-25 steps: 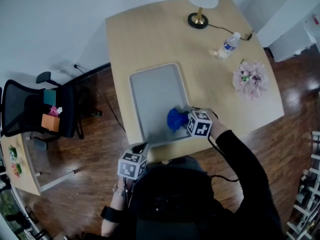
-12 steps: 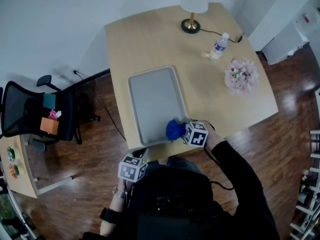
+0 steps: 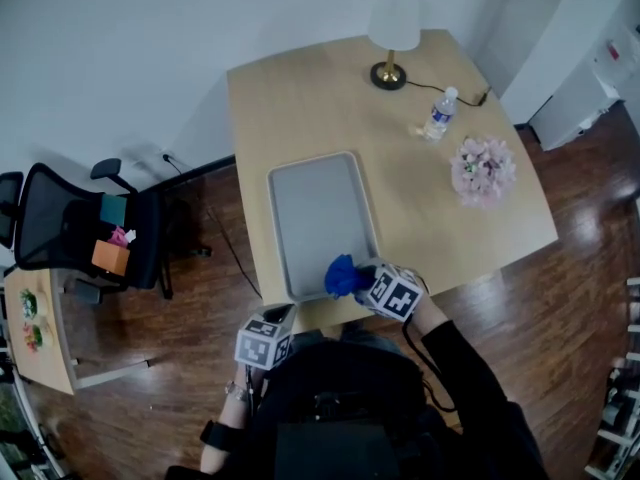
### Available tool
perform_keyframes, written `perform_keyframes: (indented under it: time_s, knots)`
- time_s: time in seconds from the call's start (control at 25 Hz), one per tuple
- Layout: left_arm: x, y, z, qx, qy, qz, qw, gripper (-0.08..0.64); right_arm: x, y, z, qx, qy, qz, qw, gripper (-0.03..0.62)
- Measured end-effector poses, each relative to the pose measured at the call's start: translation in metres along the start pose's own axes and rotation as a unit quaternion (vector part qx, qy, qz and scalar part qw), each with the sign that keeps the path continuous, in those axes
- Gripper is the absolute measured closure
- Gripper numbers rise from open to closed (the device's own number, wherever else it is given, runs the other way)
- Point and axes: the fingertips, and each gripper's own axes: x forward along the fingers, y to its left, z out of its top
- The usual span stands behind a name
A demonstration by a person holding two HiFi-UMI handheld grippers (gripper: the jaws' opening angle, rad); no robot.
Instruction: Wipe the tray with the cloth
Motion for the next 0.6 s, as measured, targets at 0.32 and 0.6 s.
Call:
perform_keyframes:
  time_s: [0.32, 0.6]
  knots:
    - [-0.005, 0.003, 0.003, -0.015, -0.011, 0.005, 0.9998, 0.557, -0.045, 0.016, -0.025, 0.238, -0.032, -0.053, 0.969, 0.461]
    - [0.014, -0.008, 0.004, -0.009, -0.011, -0.019, 0.9997, 0.557, -0.061, 0.02, -0.049, 0.339, -0.056, -0.072, 0.936, 0.462]
